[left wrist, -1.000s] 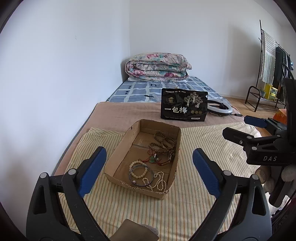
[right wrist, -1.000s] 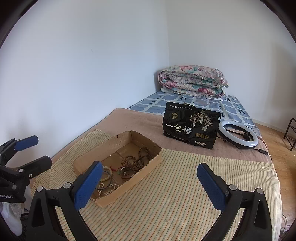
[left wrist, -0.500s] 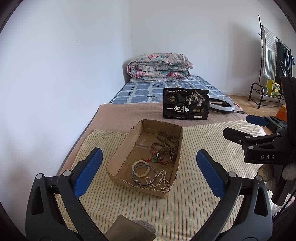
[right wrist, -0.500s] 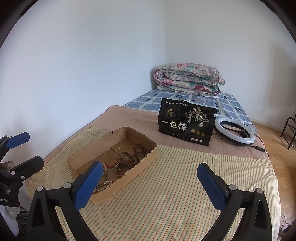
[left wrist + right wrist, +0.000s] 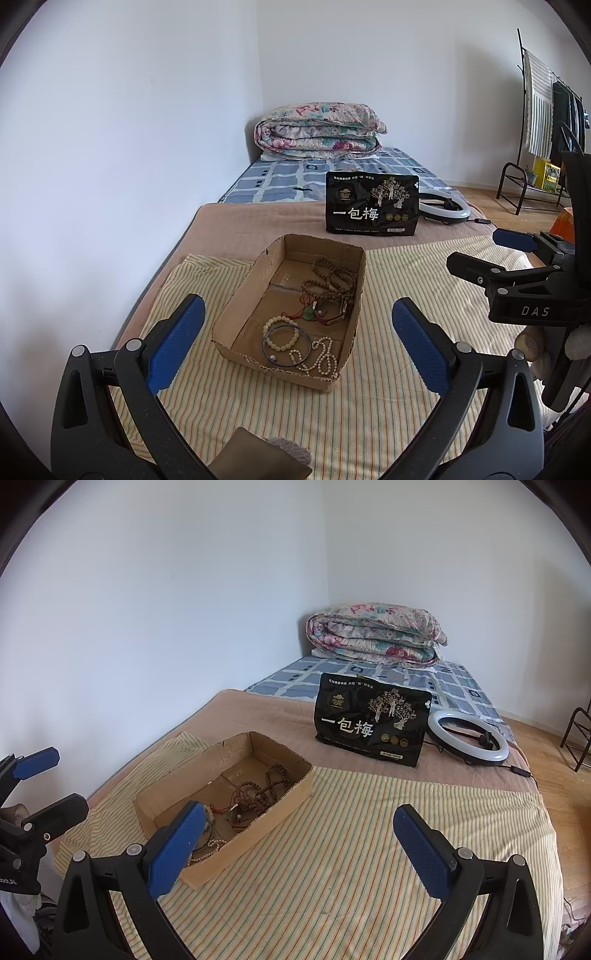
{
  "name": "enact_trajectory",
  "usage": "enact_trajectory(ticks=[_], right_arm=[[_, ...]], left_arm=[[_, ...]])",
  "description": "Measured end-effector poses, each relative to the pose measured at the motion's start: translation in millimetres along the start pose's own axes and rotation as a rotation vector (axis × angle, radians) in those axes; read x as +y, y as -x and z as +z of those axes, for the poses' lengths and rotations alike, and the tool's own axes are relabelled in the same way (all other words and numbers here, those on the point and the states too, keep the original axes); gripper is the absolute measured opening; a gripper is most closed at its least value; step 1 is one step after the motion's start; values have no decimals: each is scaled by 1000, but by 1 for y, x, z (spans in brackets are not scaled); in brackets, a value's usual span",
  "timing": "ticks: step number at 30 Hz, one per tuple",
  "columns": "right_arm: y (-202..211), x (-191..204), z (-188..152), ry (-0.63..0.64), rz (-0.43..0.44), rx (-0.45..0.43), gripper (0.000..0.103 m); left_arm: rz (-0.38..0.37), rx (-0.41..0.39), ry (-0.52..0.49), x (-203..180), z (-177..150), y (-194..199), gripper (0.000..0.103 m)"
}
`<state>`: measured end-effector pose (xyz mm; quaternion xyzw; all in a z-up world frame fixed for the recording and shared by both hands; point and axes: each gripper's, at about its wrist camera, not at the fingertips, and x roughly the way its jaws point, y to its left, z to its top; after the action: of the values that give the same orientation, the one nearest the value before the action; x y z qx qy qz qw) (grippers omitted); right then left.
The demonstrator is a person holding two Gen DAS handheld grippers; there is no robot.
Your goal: Organize jewelry
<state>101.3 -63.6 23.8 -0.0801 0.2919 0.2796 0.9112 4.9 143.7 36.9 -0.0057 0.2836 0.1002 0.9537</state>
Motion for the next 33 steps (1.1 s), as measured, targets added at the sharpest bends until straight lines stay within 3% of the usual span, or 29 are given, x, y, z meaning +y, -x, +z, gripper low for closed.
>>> enact_trajectory(ticks=[33], right_arm=[[-2,3,0,10,2,10,103]], left_arm=[[-8,10,12,1,-3,-2,103]])
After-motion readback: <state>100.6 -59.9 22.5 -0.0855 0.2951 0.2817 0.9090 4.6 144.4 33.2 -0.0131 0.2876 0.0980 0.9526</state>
